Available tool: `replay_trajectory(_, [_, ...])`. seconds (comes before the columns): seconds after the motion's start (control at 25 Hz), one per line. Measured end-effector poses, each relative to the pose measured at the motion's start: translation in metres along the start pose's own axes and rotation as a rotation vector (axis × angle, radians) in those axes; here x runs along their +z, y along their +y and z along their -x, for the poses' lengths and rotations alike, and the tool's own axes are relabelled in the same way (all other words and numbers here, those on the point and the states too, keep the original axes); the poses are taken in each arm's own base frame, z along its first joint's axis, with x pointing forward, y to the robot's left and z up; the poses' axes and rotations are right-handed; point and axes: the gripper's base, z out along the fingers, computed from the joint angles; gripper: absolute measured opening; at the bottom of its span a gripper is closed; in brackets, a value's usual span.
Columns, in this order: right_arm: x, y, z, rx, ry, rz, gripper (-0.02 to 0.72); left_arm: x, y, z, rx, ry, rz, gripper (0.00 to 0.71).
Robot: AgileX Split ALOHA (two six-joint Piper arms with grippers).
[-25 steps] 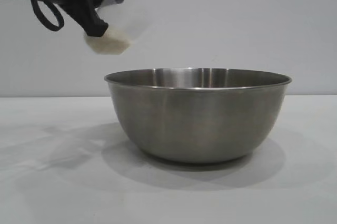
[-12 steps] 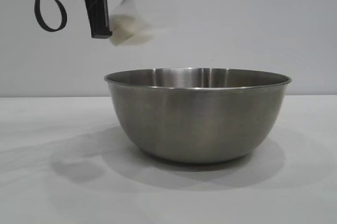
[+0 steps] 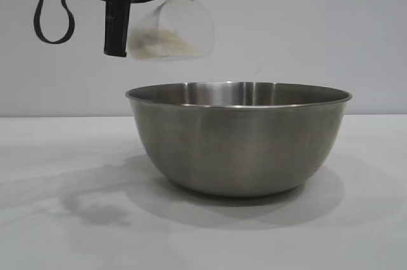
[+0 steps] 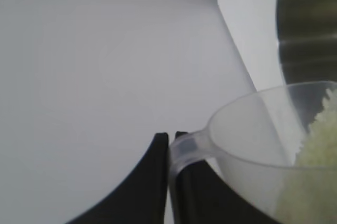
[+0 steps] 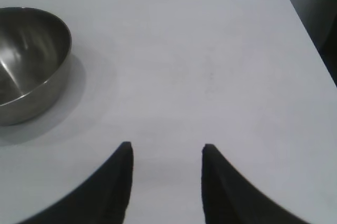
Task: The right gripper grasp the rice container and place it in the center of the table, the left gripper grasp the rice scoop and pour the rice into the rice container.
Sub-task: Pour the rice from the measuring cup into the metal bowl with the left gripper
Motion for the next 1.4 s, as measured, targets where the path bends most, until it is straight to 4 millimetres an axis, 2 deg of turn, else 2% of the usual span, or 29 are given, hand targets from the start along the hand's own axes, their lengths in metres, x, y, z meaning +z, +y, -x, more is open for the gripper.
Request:
replay_trajectory(0.12, [0.000, 0.000, 0.000, 0.000, 0.000, 0.000, 0.263, 0.014, 0.000, 0.007, 0.042, -0.030, -0.016, 0.000])
replay_trajectory(0.28, [0.000, 0.000, 0.000, 0.000, 0.000, 0.000, 0.263, 0.021, 0.000, 0.010, 0.101, -0.053, -0.020, 0.000])
replay_trajectory(0.76, [0.000, 0.000, 0.000, 0.000, 0.000, 0.000, 0.263, 0.023, -0.003, 0.014, 0.332, -0.141, -0.057, 0.000])
replay_trajectory(1.4, [0.000, 0.000, 0.000, 0.000, 0.000, 0.000, 0.263, 0.026, 0.001, 0.013, 0.402, -0.167, -0.052, 0.000])
